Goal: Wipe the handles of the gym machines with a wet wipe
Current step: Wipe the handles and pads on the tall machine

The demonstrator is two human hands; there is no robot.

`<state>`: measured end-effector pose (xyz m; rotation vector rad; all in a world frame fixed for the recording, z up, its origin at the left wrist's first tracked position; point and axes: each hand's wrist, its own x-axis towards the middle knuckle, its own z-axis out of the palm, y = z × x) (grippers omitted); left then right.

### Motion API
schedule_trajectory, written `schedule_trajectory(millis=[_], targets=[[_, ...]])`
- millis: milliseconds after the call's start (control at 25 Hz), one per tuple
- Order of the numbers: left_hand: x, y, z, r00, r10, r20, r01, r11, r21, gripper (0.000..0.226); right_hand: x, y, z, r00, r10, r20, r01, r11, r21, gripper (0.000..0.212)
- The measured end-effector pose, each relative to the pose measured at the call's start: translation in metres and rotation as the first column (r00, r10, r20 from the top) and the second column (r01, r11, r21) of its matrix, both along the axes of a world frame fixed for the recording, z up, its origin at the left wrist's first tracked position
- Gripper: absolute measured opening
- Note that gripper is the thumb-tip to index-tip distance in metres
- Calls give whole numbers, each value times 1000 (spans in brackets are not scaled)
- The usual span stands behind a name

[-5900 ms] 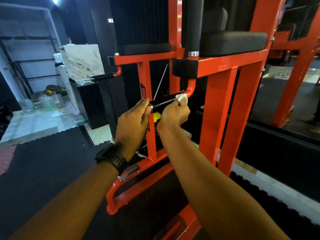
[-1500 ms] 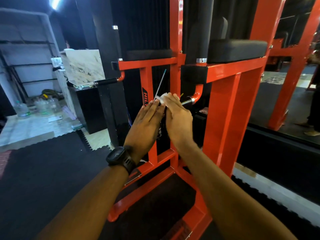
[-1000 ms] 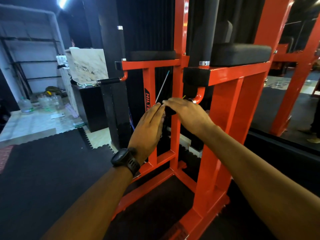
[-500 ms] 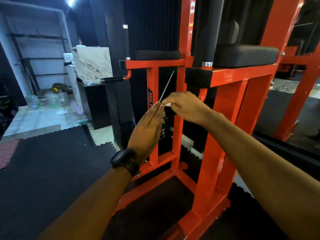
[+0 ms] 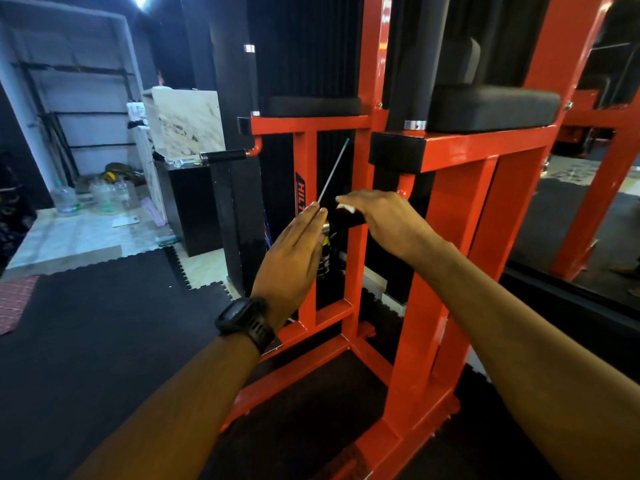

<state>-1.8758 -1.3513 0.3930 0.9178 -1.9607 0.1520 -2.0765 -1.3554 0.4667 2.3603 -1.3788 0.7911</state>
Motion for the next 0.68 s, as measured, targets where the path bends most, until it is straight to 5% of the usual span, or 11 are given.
schedule_trajectory(millis=[280,440,680], targets=[[1,-4,-2,1000,-16,-2,16,998,-63,43,10,13,-33,991,-85,108,101,983,-154,62],[3,-3,-2,1000,-18,3,18,997,-77,43,37,19,-61,941,-163,295,234,946,-224,58],[3,-4,0,1000,-14,25,15,999,-52,42,61,23,-60,848,-317,426,372,927,-50,71]])
